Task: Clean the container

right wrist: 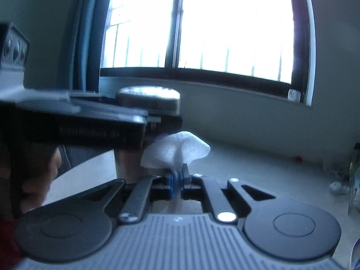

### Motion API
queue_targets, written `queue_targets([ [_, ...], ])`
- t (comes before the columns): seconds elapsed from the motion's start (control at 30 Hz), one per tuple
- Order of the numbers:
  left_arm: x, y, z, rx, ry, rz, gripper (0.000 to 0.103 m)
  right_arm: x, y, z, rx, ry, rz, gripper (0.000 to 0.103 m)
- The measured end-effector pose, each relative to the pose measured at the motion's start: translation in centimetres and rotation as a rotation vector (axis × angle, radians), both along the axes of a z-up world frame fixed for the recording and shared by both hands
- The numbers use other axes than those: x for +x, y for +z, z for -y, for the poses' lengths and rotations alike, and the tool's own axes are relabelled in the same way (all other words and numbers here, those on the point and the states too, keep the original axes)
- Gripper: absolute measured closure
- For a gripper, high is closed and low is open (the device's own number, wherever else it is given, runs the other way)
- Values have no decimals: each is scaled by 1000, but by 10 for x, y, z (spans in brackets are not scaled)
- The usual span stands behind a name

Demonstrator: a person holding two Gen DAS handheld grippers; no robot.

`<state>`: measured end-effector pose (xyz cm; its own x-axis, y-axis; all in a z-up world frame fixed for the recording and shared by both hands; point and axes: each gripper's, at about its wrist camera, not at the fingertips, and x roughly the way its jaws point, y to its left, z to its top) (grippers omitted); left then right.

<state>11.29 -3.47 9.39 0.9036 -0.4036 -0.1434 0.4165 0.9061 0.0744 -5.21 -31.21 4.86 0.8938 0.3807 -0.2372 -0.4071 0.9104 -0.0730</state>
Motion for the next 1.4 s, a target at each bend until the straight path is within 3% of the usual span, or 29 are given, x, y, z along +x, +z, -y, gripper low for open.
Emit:
queue_targets([
  [0.27, 1, 0, 0, -4, 5, -2, 31, 3, -16, 0, -3, -5, -18, 99],
  [1.1, -1, 1, 0, 0, 7, 1, 31, 48, -111, -10, -58, 21, -349, 98],
  [1.27, -1, 2, 0, 3, 6, 1, 31, 45, -112, -11, -58, 20, -351, 98],
  [1.4, 0, 2, -1, 2, 6, 1, 31, 45, -97, -4, -52, 18, -308, 98],
])
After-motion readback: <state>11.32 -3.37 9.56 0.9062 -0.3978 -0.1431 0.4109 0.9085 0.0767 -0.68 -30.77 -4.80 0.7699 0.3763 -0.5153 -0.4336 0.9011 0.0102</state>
